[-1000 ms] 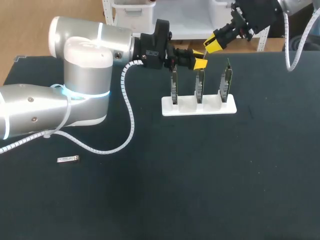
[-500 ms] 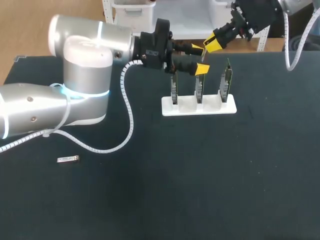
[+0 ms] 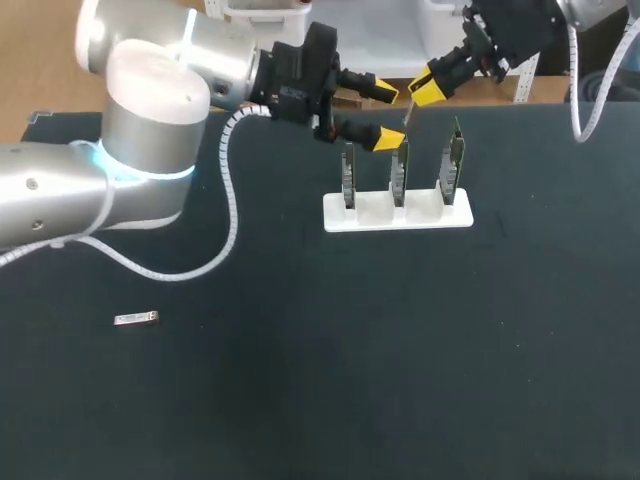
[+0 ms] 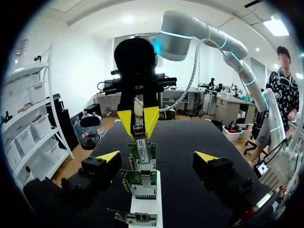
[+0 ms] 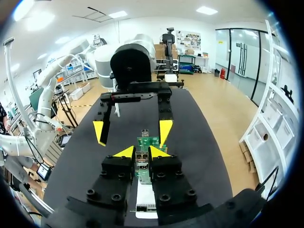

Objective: Pick up the optical module with the left hand, and insert it into the network port with the right hand.

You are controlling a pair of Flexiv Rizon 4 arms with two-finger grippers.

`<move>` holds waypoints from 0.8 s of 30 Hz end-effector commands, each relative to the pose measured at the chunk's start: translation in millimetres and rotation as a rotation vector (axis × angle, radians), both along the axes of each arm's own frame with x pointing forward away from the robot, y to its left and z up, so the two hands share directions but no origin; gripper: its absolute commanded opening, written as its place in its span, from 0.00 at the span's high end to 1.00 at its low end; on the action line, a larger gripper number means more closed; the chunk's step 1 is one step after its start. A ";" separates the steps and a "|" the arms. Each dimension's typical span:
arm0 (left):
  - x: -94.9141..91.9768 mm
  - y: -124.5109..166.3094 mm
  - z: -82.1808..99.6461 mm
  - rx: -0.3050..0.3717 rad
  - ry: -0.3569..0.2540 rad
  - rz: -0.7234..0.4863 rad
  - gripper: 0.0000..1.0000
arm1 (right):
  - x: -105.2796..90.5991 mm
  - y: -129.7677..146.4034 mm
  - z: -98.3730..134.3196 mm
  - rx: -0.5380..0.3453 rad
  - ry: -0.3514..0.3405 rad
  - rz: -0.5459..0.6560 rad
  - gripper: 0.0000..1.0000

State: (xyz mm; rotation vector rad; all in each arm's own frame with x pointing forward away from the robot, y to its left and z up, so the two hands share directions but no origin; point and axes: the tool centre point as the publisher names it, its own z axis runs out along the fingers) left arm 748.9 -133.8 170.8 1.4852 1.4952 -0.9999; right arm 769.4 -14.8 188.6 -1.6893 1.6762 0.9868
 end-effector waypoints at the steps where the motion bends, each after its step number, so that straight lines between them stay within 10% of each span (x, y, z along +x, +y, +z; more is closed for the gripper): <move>1: 1.3 7.0 -2.0 0.067 0.053 0.007 0.00 | -4.2 -2.1 0.3 0.000 -0.006 -0.005 1.00; 24: 2.3 1.4 -9.5 0.163 0.090 0.033 0.00 | -6.6 -4.4 0.3 0.004 -0.002 -0.010 1.00</move>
